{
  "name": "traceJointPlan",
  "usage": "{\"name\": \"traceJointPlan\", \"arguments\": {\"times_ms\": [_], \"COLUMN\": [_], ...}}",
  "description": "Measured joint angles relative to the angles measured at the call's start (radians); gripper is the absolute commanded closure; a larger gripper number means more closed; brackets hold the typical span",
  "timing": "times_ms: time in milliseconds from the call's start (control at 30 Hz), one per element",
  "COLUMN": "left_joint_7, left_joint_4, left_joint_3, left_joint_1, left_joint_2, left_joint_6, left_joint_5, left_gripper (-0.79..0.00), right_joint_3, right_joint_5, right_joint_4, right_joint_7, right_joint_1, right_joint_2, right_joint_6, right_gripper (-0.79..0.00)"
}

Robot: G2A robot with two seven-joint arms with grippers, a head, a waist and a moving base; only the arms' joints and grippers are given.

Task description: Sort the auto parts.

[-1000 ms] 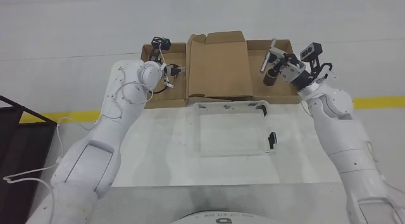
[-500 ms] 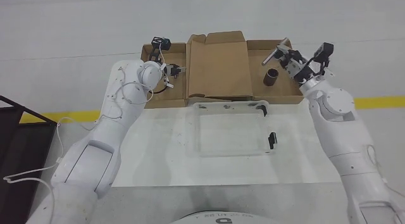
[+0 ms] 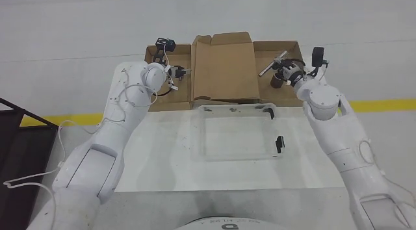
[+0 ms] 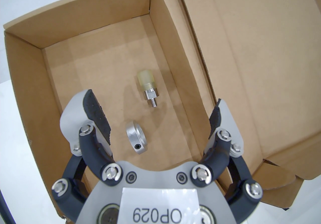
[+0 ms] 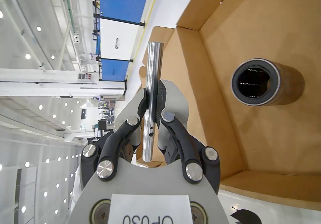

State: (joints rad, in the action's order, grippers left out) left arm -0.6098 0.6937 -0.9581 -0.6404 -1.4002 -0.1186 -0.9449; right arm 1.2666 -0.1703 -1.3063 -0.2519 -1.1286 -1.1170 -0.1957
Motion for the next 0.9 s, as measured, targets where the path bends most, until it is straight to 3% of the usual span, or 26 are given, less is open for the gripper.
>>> {"name": "traceJointPlan", "arguments": {"times_ms": [300,433,633,900], "left_joint_7": [0.0,0.0,0.0,0.0], "left_joint_4": [0.0,0.0,0.0,0.0], "left_joint_3": [0.0,0.0,0.0,0.0], "left_joint_1": [0.0,0.0,0.0,0.0], "left_joint_2": [0.0,0.0,0.0,0.0], "left_joint_6": [0.0,0.0,0.0,0.0], "left_joint_5": [0.0,0.0,0.0,0.0], "left_gripper": [-0.785,-0.785,-0.785,-0.785], "right_joint_3": [-0.052,-0.067,-0.116,-0.151], "right_joint_5": [0.076,0.133,0.34,0.512], "right_joint_4": [0.094,0.119,0.14,0.15], "right_joint_7": [0.029,0.121,0.269,0.215], "right_joint_1": [0.07,0.089,0.109,0.115], "right_joint_2": [-0.017,-0.025,-0.032,-0.032], "right_joint_6": [-0.066,-0.073,-0.056,-0.033], "right_gripper": [0.0,0.0,0.0,0.0]}}
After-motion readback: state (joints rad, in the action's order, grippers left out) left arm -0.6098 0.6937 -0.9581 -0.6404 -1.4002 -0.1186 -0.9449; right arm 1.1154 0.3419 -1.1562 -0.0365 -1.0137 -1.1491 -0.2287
